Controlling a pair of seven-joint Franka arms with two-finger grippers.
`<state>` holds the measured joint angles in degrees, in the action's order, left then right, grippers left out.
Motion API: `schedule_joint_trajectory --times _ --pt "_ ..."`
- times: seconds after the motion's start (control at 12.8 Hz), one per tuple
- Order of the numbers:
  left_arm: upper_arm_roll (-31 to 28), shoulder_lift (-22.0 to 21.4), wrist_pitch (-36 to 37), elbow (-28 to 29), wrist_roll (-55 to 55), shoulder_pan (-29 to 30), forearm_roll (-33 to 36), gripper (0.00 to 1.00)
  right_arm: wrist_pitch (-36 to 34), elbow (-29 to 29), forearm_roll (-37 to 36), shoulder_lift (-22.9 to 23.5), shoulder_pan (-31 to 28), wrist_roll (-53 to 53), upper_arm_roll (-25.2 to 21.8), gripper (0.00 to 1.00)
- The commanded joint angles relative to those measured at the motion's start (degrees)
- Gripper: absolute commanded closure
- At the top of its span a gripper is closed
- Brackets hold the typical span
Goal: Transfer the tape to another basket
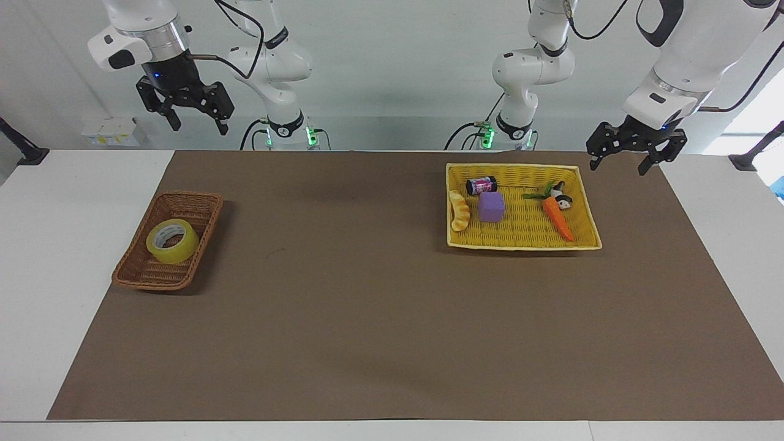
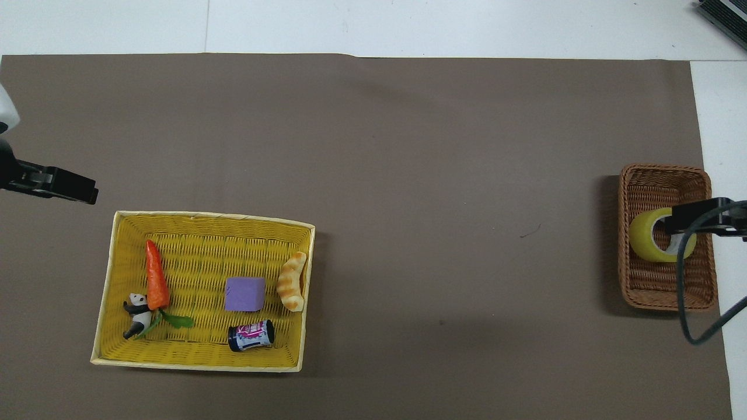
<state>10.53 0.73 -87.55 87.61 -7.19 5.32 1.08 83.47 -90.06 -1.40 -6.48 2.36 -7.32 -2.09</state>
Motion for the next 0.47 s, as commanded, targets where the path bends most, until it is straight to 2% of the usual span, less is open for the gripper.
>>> schedule_joint_trajectory --times 0.0,0.39 --pt "0.28 -0.2 1.33 -0.68 -0.11 0.31 0.94 0.0 -0.06 1.2 -0.09 0.85 -0.78 0.81 0.42 0.0" --pt "0.28 -0.2 1.33 -0.68 -0.11 0.31 0.85 0.0 -0.24 1.02 -0.35 0.59 -1.05 1.43 -0.11 0.0"
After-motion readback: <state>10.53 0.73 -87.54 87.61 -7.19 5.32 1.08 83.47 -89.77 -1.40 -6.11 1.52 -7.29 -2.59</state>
